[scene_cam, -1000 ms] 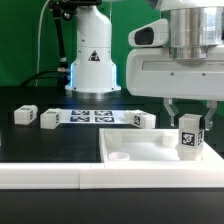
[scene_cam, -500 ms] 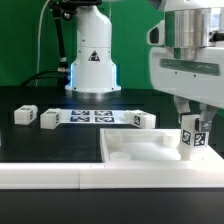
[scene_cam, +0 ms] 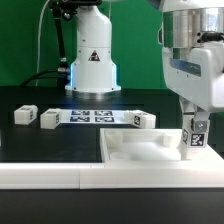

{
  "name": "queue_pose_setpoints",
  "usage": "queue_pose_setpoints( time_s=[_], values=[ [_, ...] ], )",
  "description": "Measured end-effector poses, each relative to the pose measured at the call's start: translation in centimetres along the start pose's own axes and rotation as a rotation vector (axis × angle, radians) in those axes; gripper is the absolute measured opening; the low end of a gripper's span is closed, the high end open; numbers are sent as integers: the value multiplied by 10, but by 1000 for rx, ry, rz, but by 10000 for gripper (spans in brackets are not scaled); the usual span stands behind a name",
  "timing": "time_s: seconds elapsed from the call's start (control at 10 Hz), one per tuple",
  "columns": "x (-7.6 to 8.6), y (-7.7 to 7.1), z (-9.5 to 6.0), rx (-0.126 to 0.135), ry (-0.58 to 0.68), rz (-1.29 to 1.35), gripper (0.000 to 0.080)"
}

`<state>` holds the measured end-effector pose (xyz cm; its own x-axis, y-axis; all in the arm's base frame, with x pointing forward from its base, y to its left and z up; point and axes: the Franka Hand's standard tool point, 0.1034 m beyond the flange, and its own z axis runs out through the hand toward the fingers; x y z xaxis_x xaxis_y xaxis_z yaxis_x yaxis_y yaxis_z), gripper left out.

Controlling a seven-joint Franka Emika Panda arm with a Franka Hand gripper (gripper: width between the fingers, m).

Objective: Assemble one leg

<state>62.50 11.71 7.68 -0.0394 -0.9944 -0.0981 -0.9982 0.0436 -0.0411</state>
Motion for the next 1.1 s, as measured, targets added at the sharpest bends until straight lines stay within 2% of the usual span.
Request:
queue_pose_setpoints(
  time_s=[0.1,0.2,0.3,0.4,0.5,0.6,0.9,1.1],
  values=[
    [-1,0,0,-1,-1,16,292],
    [-1,0,1,-1,-1,4,475],
    [-1,0,1,-1,-1,3,587],
    [-1,0,1,0,-1,-52,587],
    [-1,0,1,-1,-1,-84,637],
    [-1,0,1,-1,-1,-137,646],
    [-2,-1,0,1,0,-426,648],
    [-2,0,0,1,-1,-492,648]
  ],
)
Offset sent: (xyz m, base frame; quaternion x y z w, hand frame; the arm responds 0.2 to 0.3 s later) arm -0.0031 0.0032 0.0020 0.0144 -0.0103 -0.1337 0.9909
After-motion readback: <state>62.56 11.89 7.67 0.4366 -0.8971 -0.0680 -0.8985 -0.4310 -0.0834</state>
